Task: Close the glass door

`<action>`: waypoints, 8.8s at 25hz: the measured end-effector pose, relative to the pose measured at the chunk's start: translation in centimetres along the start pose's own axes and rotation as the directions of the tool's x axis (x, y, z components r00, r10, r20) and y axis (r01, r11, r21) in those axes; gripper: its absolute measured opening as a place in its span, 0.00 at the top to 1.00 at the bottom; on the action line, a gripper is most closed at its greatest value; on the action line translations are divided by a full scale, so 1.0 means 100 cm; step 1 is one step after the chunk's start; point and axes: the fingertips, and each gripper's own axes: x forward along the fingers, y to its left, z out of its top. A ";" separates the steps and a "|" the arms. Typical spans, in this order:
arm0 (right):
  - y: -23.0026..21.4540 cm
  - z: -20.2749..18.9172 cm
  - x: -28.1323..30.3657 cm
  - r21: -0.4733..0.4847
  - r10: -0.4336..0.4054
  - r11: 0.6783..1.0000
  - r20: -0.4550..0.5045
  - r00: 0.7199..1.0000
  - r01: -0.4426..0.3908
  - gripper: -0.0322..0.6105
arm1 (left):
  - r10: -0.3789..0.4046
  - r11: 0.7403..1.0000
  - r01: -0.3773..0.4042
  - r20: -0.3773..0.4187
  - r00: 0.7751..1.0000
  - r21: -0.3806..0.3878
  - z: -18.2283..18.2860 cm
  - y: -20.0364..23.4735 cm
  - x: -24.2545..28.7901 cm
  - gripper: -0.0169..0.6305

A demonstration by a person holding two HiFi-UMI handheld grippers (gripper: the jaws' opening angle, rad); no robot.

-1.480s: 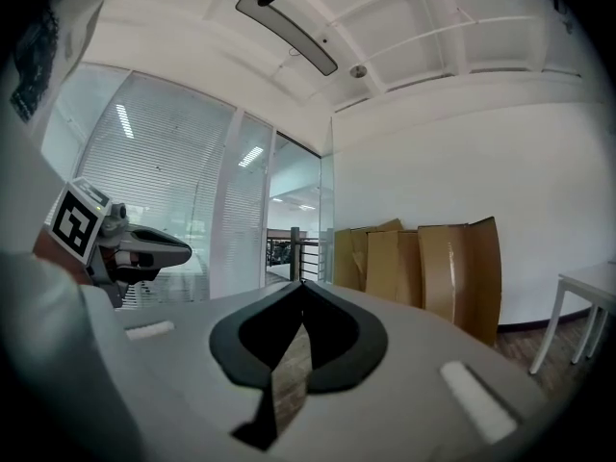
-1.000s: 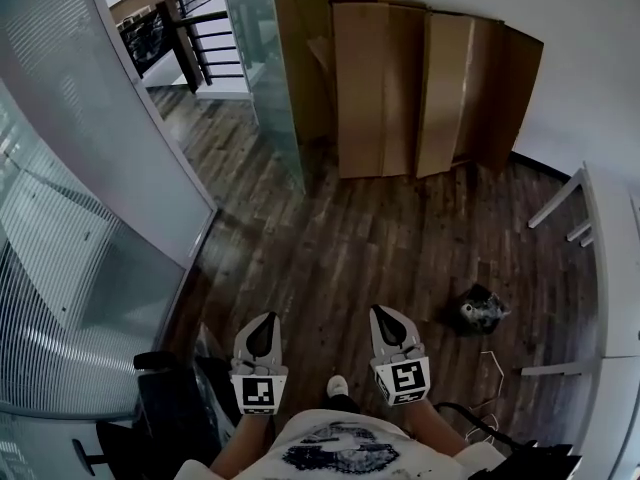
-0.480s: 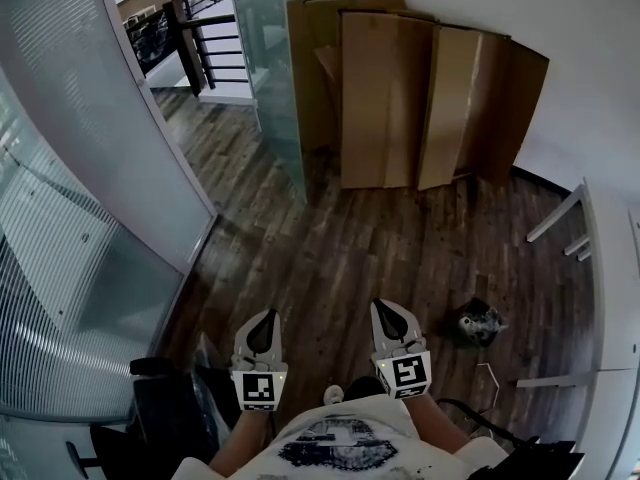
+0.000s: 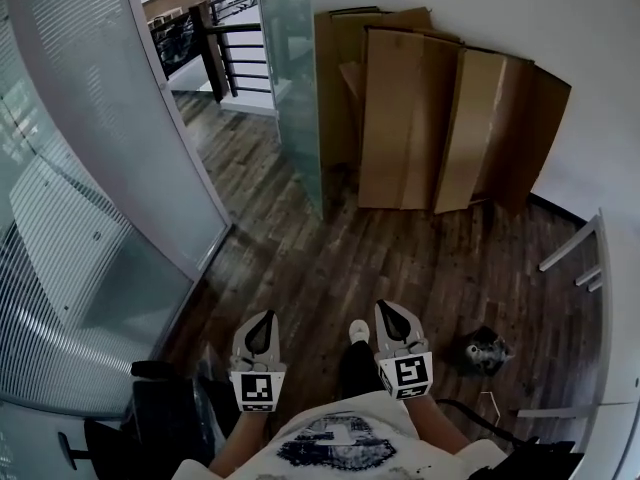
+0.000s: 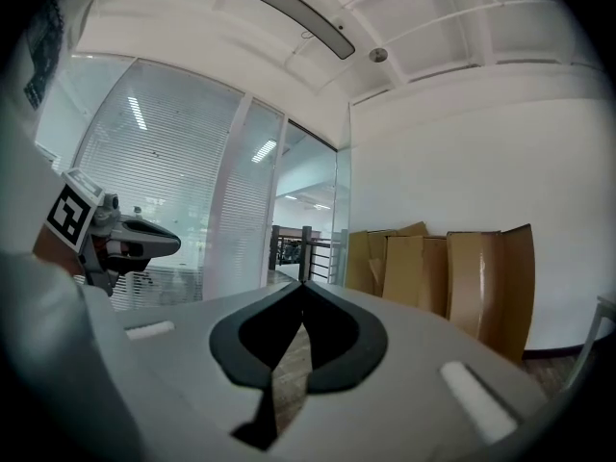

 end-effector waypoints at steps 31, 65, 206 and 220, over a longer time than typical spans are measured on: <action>-0.184 -0.009 0.316 0.072 0.158 0.985 -0.017 0.987 -0.157 0.94 | 0.128 0.992 -0.125 -0.099 0.987 0.037 0.002 0.073 0.330 0.97; -0.203 0.004 0.624 0.052 0.261 0.964 -0.026 0.965 -0.259 0.94 | 0.203 0.979 -0.201 -0.101 0.974 0.035 -0.043 0.254 0.548 0.97; -0.049 -0.009 0.906 -0.036 0.960 0.211 -0.179 0.214 -0.977 0.75 | 0.615 0.778 -0.626 -0.256 0.745 0.049 -0.063 0.421 0.619 0.97; 0.006 -0.009 0.929 -0.023 0.934 0.305 -0.186 0.303 -0.952 0.75 | 0.661 0.731 -0.683 -0.270 0.700 0.018 -0.088 0.452 0.559 0.97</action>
